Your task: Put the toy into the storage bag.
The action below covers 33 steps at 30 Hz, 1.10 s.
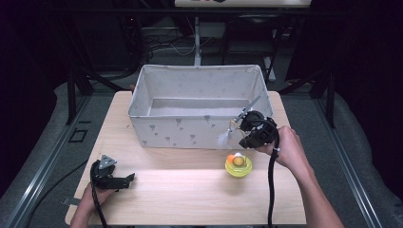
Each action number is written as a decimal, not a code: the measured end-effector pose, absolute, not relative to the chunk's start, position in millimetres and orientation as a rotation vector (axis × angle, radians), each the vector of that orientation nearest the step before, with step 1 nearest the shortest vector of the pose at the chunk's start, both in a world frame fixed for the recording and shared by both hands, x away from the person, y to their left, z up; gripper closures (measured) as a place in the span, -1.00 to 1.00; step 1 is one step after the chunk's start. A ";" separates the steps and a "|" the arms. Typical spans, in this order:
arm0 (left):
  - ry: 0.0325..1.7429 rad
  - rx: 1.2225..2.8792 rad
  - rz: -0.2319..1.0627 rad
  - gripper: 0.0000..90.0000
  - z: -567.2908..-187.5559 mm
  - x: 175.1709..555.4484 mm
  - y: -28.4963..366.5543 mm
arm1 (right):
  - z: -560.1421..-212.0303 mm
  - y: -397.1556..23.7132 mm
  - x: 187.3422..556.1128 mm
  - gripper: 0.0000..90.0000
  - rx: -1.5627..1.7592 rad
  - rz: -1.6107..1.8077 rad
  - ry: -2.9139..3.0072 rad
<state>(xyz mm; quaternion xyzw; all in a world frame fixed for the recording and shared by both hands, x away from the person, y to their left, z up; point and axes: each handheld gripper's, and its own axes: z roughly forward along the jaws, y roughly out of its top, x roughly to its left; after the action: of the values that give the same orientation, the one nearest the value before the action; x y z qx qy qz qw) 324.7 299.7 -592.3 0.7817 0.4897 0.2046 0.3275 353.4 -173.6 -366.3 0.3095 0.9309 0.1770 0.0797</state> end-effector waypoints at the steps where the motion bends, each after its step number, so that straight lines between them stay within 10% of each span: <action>1: 1.282 2.047 0.536 -1.00 -592.3 324.7 299.7 | -366.3 -173.6 353.4 0.96 0.926 0.529 2.785; 33: 1.283 2.049 0.535 -1.00 -592.2 324.7 299.8 | -322.8 -144.7 364.5 0.96 0.815 0.476 2.836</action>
<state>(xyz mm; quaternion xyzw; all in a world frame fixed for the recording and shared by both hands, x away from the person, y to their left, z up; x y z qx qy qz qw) 324.7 299.8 -592.2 0.7820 0.4898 0.2042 0.3269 364.5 -144.7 -322.8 0.2718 0.9461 0.1587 0.0765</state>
